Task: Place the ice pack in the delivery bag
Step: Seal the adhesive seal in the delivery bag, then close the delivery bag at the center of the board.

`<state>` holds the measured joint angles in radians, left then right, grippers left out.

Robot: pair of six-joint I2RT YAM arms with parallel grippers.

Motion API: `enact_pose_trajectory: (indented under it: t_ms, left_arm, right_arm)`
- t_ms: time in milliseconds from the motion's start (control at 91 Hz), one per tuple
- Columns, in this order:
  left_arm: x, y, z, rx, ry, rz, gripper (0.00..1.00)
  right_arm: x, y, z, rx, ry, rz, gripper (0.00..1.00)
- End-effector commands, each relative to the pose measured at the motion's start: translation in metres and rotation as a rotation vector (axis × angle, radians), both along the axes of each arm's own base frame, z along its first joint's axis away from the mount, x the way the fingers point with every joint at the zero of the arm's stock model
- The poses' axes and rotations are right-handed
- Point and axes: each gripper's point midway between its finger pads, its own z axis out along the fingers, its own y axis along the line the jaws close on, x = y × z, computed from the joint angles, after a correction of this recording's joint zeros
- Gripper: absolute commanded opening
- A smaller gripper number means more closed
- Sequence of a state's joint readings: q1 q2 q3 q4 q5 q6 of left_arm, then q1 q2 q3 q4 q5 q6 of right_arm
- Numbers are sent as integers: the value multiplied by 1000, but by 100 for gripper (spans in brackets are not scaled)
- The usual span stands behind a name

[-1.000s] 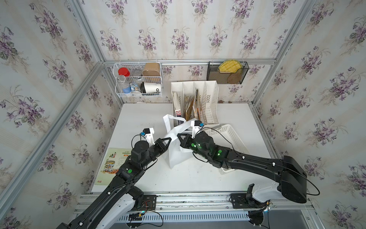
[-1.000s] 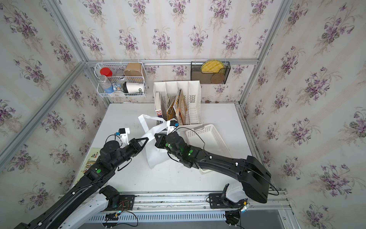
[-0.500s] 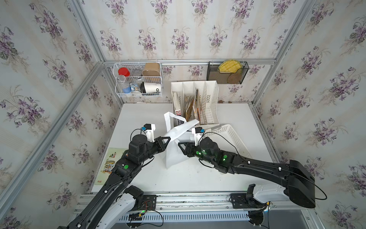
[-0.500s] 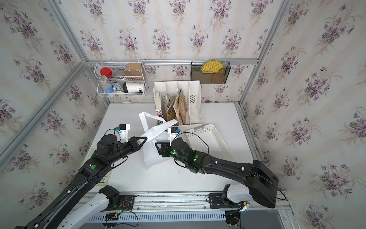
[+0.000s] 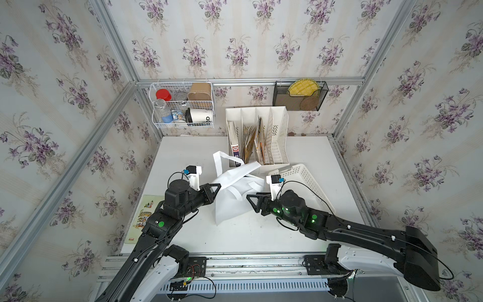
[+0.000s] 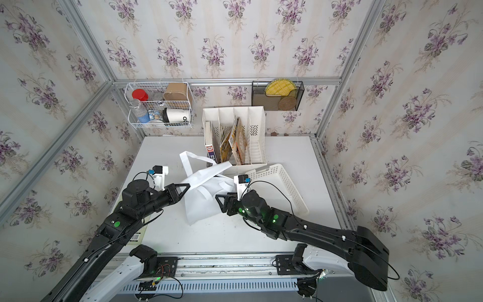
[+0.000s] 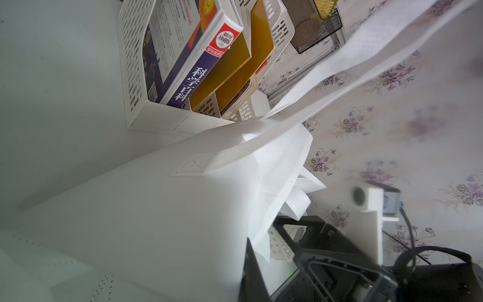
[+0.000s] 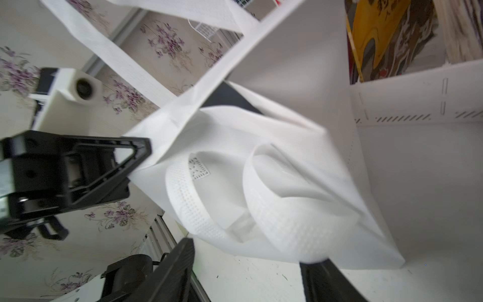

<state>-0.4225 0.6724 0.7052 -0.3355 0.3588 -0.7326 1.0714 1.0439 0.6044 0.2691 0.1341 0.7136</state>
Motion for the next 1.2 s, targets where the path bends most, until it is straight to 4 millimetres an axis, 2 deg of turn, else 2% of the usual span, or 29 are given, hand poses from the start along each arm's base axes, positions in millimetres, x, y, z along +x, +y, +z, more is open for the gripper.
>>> enact_pose_trajectory:
  t_ms: [0, 121, 176, 363, 560, 681, 791, 846, 879, 967, 1088, 1187]
  left_arm:
    - [-7, -4, 2, 4, -18, -53, 0]
    - [-10, -5, 4, -4, -23, -69, 0]
    - [-11, -6, 2, -7, -18, -73, 0]
    - [-13, -5, 0, -17, -16, -78, 0]
    - [-16, -6, -1, -22, -10, -87, 0]
    - [-17, -6, -1, -24, -10, -89, 0]
    - [-18, -7, -3, -31, -6, -99, 0]
    - [-18, -8, -4, -37, -5, -107, 0]
    - [-19, -9, -4, -41, -6, -113, 0]
    - [-21, -11, -4, -53, -6, -129, 0]
    - [-25, -14, -6, -62, -3, -152, 0]
    - [-30, -16, -7, -65, -5, -179, 0]
  right_arm:
    - [-4, -12, 24, 11, -102, 5, 79]
    - [-5, -30, 34, -47, -165, -8, 86]
    - [1, -39, 36, -74, -177, -26, 88]
    - [24, -58, 42, -28, -154, 21, 86]
    - [19, -41, 42, 19, -187, 191, 75]
    - [19, -37, 39, 35, -206, 213, 73]
    - [34, -38, 26, 17, -174, 178, 60]
    - [43, -38, 18, 9, -143, 161, 47]
    - [47, -38, 16, 14, -133, 159, 42]
    - [58, -36, 8, 28, -108, 156, 40]
    - [65, -28, 9, 55, -114, 182, 40]
    - [73, -25, 10, 63, -108, 180, 28]
